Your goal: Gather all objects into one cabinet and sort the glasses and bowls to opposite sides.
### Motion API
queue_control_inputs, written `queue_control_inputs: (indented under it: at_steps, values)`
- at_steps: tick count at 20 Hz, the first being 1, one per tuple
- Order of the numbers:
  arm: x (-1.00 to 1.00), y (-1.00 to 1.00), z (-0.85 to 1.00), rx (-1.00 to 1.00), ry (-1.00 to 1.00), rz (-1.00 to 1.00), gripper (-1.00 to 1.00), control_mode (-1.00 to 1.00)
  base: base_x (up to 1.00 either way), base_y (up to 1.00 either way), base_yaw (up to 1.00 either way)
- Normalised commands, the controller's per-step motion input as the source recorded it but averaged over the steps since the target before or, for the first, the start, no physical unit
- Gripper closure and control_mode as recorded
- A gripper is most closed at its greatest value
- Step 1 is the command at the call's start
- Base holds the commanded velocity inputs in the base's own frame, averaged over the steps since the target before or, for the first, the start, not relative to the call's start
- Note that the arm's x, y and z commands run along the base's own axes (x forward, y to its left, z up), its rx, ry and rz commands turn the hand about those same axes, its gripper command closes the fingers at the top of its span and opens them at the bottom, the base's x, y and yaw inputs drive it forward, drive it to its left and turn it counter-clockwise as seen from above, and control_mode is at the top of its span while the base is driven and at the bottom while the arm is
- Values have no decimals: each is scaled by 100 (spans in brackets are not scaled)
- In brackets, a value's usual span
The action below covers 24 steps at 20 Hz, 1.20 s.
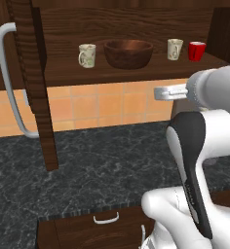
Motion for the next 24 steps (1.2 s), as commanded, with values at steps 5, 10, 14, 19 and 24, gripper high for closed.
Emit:
queue_control_inputs:
  at_steps: [5, 10, 14, 19, 24]
  values:
    - [-13, 46, 11, 0, 0, 11, -100, -100, 0, 0, 0]
    - [-2, 49, 2, 0, 0, 21, -100, -100, 0, 0, 0]
    - [8, 28, -5, 0, 0, 29, -100, -100, 0, 0, 0]
    - [68, 15, -28, 0, 0, 16, -100, -100, 0, 0, 0]
    - [80, 62, -4, 0, 0, -4, -100, -100, 0, 0, 0]
